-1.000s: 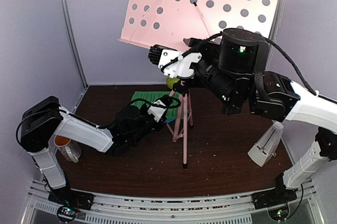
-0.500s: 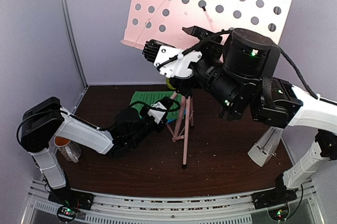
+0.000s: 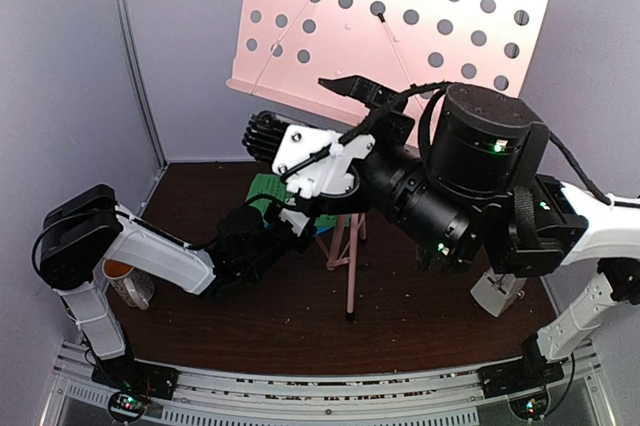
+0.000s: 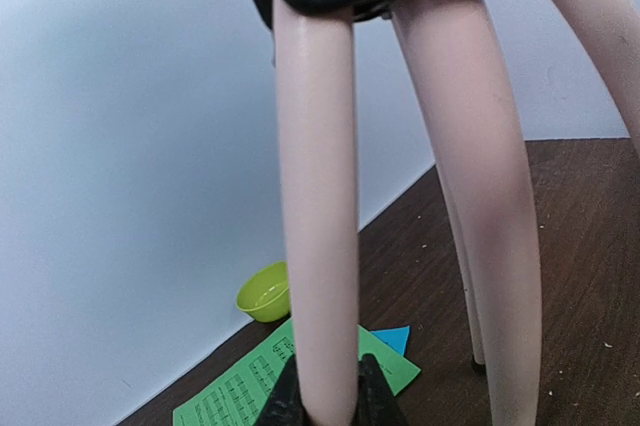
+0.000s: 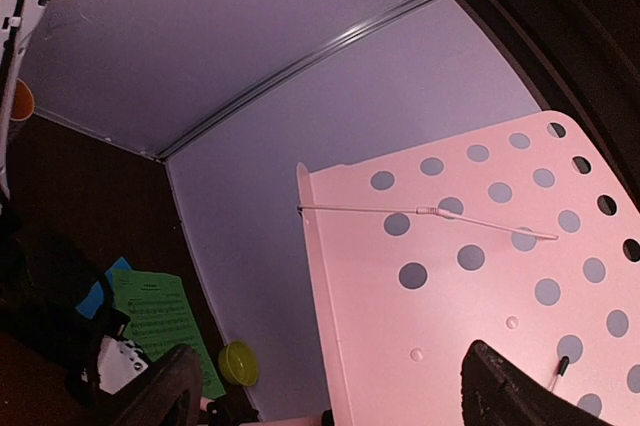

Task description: Set up the instrument practice props

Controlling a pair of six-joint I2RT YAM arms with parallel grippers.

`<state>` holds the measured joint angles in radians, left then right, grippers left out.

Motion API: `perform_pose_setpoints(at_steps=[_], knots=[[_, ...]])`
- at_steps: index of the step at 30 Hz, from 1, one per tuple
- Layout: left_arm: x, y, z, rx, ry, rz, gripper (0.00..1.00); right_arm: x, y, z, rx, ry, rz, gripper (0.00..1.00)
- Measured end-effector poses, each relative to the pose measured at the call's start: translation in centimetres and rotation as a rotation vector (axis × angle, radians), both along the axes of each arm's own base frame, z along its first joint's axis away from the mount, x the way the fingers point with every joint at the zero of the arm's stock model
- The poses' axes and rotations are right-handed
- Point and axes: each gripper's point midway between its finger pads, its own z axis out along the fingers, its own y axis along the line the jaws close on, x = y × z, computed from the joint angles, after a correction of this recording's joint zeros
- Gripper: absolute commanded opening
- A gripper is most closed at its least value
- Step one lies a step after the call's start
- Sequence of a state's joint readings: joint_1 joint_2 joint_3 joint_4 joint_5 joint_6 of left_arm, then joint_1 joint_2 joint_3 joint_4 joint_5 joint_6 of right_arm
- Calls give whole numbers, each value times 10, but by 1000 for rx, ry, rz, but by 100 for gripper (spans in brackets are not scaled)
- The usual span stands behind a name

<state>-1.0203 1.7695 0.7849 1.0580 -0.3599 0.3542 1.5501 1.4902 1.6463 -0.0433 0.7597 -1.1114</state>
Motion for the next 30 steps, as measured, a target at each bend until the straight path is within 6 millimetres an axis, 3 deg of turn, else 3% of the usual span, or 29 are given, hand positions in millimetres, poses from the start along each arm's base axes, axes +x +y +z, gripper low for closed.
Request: perform_pose_setpoints(at_steps=[5, 8, 15, 20, 24, 30], knots=[[0, 0, -1, -6, 2, 2, 0, -18, 12, -15, 58, 109, 90, 89], [0, 1, -1, -10, 4, 3, 0, -20, 13, -42, 76, 190, 105, 89], [0, 3, -2, -18, 9, 9, 0, -22, 1, -144, 84, 404, 84, 87], [0, 3, -2, -24, 15, 9, 0, -20, -20, -191, 161, 540, 51, 86], [0, 3, -2, -29, 19, 8, 0, -4, -38, -212, 274, 646, 15, 84], [0, 3, -3, -38, 28, 15, 0, 51, -72, -250, 482, 796, -99, 80]])
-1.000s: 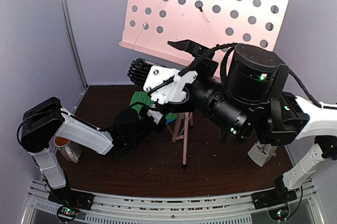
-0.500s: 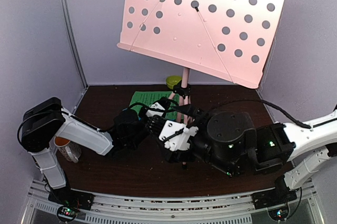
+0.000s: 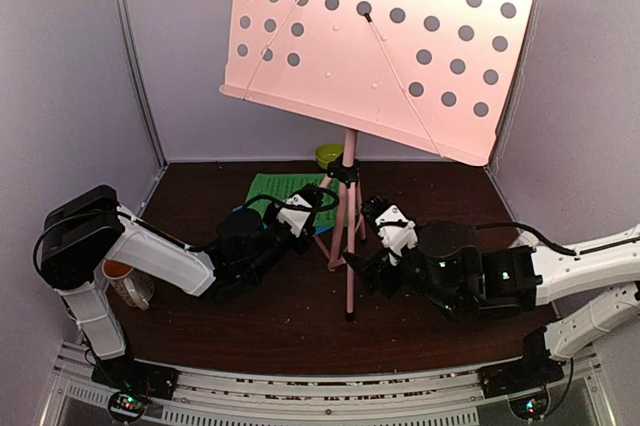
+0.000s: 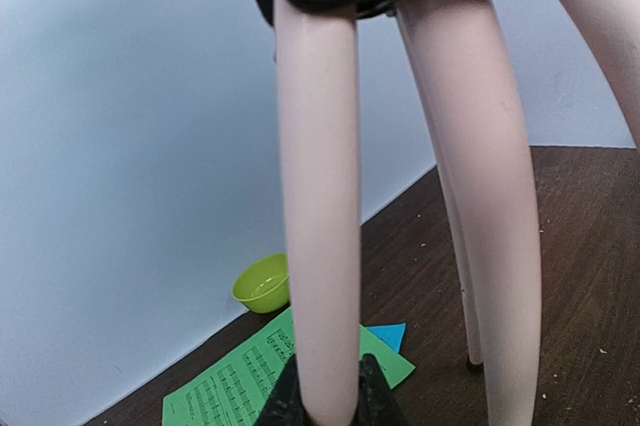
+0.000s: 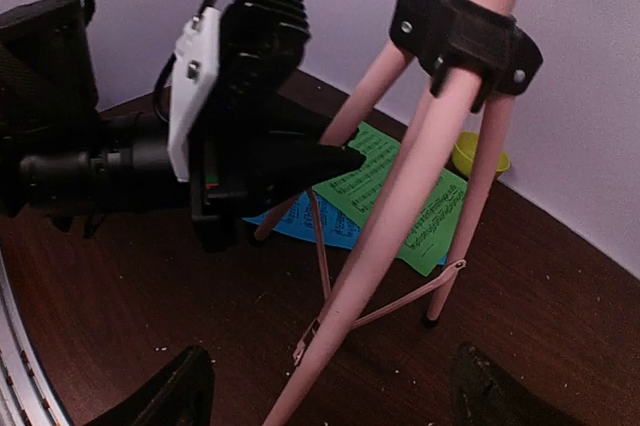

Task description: Set up the instrument practice props

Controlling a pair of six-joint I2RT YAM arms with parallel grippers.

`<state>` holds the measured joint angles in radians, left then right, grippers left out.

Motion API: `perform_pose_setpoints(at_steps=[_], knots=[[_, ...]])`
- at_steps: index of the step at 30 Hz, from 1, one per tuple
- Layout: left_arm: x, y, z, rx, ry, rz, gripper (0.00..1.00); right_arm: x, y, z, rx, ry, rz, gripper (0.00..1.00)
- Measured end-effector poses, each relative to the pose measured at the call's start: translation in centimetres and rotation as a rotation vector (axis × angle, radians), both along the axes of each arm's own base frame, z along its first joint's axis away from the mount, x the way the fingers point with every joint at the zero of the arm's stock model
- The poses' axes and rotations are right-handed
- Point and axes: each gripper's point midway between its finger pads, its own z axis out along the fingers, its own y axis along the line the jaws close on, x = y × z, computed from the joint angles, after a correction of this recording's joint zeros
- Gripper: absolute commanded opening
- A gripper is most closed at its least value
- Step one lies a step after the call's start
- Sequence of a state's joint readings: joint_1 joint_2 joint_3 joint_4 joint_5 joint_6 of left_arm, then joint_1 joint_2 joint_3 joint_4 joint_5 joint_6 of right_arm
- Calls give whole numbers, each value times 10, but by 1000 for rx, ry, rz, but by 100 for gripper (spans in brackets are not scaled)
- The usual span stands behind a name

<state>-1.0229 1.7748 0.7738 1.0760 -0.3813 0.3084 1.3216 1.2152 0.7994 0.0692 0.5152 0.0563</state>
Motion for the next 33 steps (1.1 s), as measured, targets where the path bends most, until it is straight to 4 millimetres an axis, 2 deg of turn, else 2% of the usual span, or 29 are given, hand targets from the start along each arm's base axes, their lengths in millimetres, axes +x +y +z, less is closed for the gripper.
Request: perform_pose_setpoints(at_steps=[3, 5, 15, 24, 31, 33], knots=[[0, 1, -1, -4, 4, 4, 0, 16, -8, -10, 59, 53, -36, 77], [1, 1, -1, -8, 8, 6, 0, 25, -8, -8, 100, 70, -47, 74], [1, 1, -2, -26, 22, 8, 0, 56, 12, -22, 144, 133, -53, 60], [1, 3, -4, -47, 34, 17, 0, 73, 24, -28, 152, 162, -71, 32], [0, 6, -5, -58, 37, 26, 0, 72, 30, -30, 198, 214, -58, 2], [0, 8, -7, -63, 40, 30, 0, 72, 30, -31, 191, 214, -54, 0]])
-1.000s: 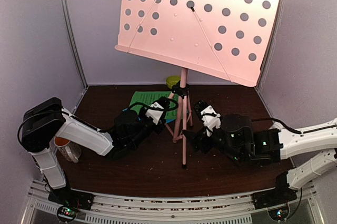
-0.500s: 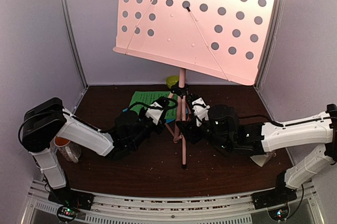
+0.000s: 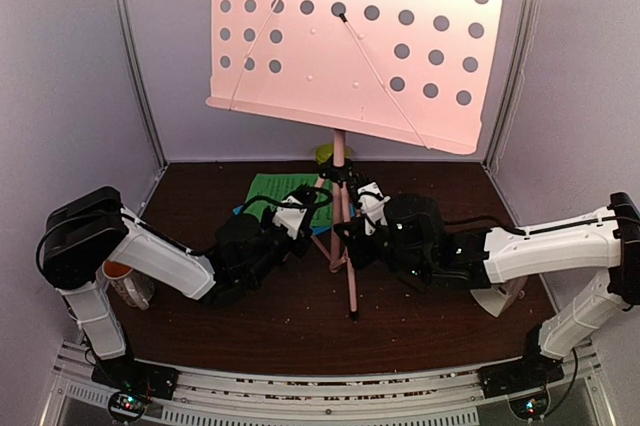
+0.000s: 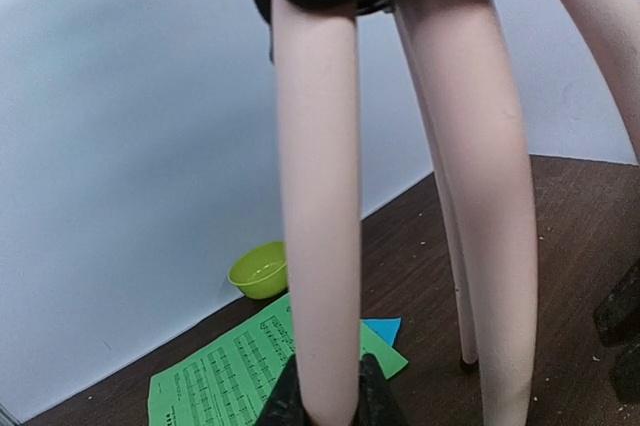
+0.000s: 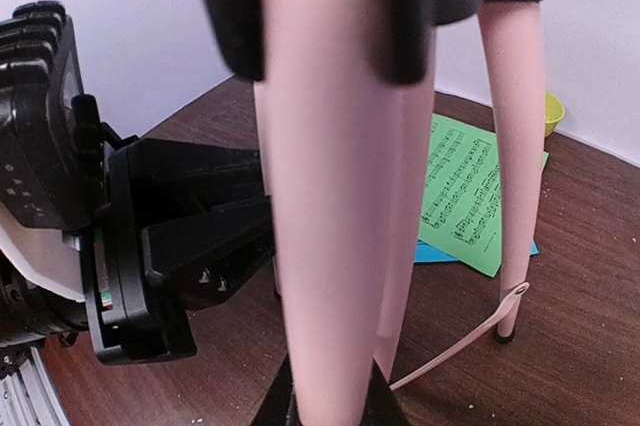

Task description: Set up the instrument practice props

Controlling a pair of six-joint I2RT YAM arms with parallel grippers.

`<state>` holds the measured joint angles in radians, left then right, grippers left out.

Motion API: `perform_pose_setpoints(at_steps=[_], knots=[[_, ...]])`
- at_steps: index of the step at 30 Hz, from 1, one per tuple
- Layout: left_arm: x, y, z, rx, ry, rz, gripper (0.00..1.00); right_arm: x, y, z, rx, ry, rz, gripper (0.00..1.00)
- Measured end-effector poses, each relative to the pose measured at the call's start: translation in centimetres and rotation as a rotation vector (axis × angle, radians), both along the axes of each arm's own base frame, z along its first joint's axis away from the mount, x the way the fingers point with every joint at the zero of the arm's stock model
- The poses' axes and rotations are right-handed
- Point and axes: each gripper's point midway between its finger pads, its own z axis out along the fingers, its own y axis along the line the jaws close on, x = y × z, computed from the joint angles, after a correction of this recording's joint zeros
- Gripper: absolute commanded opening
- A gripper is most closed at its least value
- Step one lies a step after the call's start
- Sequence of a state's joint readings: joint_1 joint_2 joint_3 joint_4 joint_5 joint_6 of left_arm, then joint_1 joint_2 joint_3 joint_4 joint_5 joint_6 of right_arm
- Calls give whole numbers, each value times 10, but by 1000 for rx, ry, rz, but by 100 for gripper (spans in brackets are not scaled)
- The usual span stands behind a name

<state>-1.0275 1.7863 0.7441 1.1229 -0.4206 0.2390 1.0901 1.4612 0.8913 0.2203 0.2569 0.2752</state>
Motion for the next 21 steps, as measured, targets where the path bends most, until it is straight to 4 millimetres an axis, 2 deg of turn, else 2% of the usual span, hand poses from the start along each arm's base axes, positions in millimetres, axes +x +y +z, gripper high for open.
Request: perform_pose_setpoints(at_steps=[3, 8, 12, 21], knots=[[-1, 0, -1, -6, 2, -3, 0, 0, -2, 0, -11, 0, 9, 0], [-6, -4, -1, -5, 1, -26, 0, -2, -17, 0, -75, -11, 27, 0], [-16, -14, 1, -9, -4, -73, 0, -8, -33, 0, -102, -15, 44, 0], [-36, -28, 6, -21, -33, -170, 0, -19, -52, 1, -90, -37, 86, 0]])
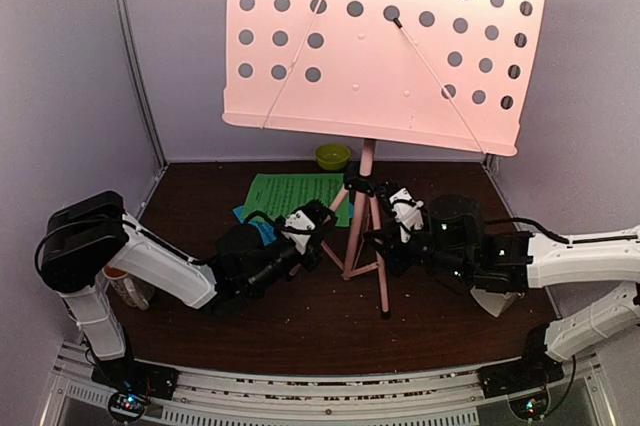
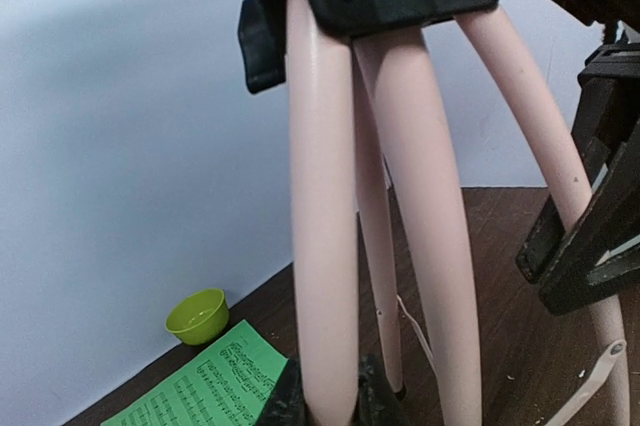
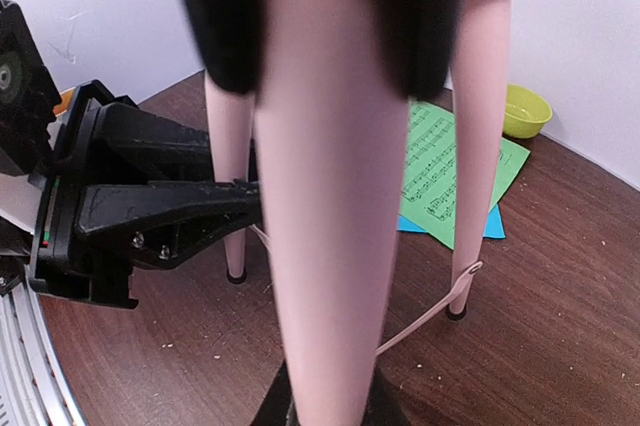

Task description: Set up the instrument practice props

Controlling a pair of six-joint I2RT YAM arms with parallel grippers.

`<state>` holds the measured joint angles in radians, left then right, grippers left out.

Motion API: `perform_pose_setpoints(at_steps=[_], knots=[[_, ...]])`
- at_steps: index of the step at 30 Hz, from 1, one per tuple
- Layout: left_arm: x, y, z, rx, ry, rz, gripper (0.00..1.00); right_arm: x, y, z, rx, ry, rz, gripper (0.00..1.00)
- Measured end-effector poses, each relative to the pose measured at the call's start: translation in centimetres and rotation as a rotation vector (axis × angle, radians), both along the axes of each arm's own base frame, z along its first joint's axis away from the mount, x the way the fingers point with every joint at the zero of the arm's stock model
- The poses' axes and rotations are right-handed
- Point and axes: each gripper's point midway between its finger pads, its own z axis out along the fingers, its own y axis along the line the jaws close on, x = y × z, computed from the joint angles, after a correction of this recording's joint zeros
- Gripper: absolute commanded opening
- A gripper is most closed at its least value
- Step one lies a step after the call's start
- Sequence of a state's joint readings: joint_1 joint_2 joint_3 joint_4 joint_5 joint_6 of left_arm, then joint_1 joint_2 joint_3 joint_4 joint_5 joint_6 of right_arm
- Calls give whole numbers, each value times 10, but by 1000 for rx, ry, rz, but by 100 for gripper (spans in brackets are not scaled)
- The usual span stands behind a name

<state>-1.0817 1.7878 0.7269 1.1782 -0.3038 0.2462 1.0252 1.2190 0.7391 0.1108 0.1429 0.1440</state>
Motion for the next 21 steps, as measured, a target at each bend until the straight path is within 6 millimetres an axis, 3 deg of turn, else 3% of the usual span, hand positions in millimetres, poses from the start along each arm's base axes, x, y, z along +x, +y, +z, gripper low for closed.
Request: perform_pose_setpoints(at_steps=[14, 21], knots=[[-25, 11, -4, -1, 16, -96, 0, -13, 1, 1, -65, 0, 91, 0], [-17, 2, -7, 0, 32, -98, 0, -8, -7, -2, -140, -6, 85, 0]])
